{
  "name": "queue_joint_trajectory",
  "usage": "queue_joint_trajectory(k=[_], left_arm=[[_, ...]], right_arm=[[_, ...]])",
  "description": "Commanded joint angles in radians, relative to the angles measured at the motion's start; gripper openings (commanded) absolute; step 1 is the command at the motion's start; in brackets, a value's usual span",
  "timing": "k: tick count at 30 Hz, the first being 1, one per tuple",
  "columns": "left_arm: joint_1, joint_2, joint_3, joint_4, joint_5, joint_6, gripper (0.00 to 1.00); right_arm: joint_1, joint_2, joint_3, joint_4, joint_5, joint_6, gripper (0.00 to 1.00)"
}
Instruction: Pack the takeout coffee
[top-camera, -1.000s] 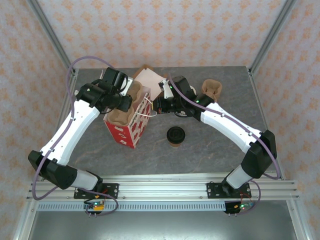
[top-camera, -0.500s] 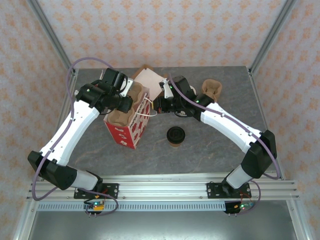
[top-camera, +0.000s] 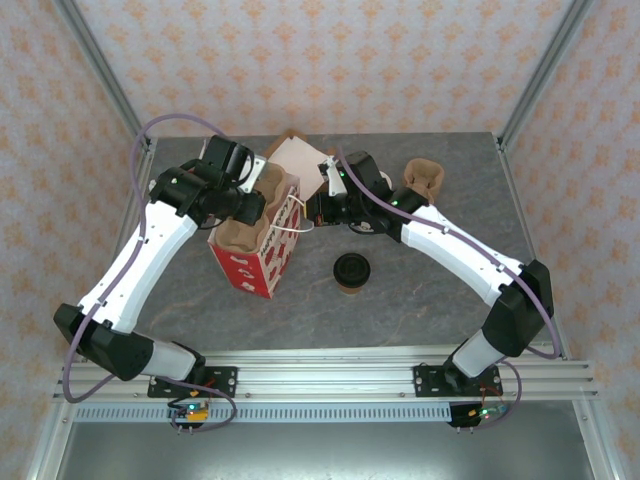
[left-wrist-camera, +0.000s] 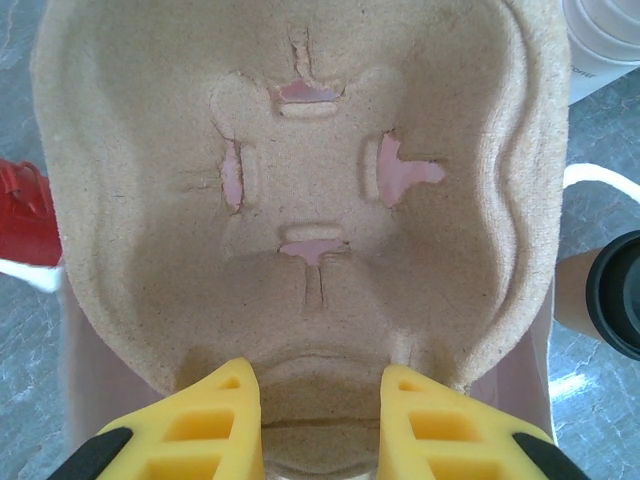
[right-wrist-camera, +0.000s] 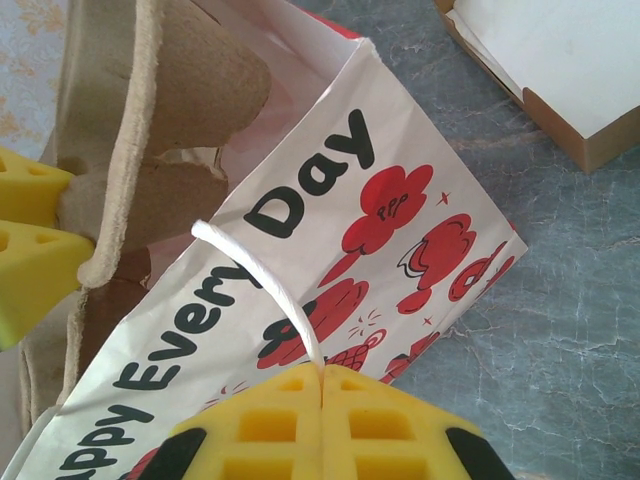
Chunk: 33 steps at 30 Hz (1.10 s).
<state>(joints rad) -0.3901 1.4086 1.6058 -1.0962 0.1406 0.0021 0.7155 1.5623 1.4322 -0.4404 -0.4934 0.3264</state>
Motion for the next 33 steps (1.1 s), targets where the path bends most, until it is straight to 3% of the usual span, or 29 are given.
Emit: queue_joint_trajectory(k=[1,33], left_arm=[[0.007,-0.034,0.02,-0.032,0.023,0.022,0.24],[0.007,0.039,-0.041,-0.094,-0.005,0.032,0.24]], right_arm=[[0.001,0.003,0.014,0.019,0.025,0.012,0.01],[0.001,-0.005,0.024,0.02,0.041,0.014,0.0]])
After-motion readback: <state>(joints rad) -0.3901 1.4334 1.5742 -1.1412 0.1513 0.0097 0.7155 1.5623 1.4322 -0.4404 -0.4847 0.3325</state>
